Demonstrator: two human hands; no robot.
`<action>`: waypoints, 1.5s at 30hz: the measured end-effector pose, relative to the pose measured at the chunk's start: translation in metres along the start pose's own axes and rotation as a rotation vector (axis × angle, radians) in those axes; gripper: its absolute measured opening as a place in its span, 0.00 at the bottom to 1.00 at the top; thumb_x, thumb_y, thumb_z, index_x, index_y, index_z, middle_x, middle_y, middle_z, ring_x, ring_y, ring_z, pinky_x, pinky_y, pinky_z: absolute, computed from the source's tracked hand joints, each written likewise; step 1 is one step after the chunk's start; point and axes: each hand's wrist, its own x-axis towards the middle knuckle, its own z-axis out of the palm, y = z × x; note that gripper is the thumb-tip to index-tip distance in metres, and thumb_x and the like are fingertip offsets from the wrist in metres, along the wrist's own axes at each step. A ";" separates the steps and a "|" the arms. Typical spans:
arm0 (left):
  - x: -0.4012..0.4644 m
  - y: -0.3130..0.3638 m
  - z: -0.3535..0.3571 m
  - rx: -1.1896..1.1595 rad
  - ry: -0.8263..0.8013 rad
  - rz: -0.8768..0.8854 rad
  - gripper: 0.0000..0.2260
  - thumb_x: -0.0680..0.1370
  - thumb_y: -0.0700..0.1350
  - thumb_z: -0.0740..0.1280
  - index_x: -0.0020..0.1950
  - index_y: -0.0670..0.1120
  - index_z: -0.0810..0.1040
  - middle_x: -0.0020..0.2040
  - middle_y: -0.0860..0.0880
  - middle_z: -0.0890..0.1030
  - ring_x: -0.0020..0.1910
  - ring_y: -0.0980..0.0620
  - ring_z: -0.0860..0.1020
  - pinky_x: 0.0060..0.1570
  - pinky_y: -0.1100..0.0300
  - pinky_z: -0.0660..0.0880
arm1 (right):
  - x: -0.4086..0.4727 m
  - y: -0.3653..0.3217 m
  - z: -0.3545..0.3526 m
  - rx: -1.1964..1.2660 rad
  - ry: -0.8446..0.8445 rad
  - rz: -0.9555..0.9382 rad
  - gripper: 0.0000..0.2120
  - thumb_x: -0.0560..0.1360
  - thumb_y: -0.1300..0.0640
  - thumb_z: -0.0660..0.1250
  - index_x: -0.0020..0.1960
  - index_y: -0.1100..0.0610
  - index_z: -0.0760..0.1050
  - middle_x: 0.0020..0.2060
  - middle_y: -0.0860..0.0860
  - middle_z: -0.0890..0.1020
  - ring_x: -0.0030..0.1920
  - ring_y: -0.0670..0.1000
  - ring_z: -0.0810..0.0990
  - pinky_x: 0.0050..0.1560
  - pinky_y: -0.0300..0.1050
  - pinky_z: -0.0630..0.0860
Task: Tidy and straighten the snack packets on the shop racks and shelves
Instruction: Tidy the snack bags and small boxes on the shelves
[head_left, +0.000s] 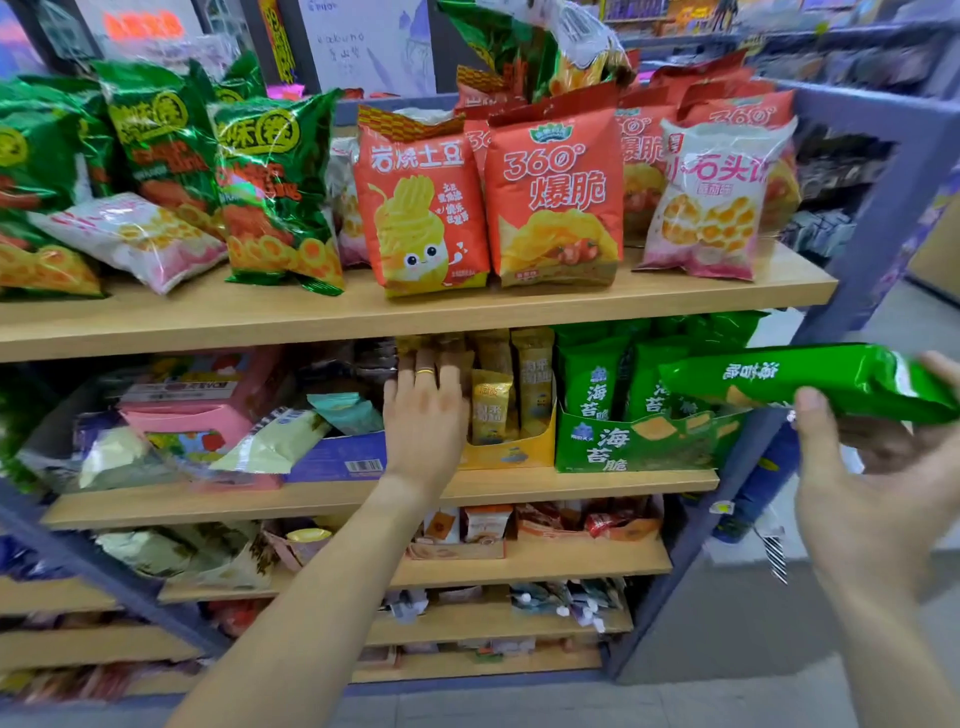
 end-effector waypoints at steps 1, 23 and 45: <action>-0.001 0.002 0.001 -0.010 0.020 -0.018 0.09 0.73 0.42 0.73 0.50 0.42 0.77 0.43 0.40 0.79 0.45 0.38 0.78 0.46 0.46 0.75 | 0.007 0.005 0.003 -0.025 -0.017 -0.031 0.28 0.76 0.49 0.74 0.70 0.51 0.65 0.57 0.39 0.77 0.49 0.35 0.81 0.53 0.34 0.76; -0.004 0.022 0.014 -0.019 0.049 0.039 0.05 0.78 0.42 0.71 0.51 0.43 0.78 0.47 0.42 0.78 0.47 0.40 0.76 0.47 0.46 0.74 | 0.035 0.076 0.052 -0.499 -0.478 -0.094 0.23 0.76 0.58 0.73 0.66 0.54 0.66 0.36 0.52 0.80 0.34 0.53 0.81 0.36 0.49 0.73; -0.015 0.050 -0.055 -0.273 0.220 0.168 0.14 0.81 0.45 0.67 0.67 0.44 0.78 0.58 0.45 0.78 0.54 0.45 0.77 0.53 0.50 0.75 | 0.092 -0.056 0.089 -0.542 -0.053 -0.154 0.35 0.71 0.32 0.69 0.68 0.54 0.66 0.61 0.55 0.75 0.61 0.59 0.74 0.50 0.48 0.68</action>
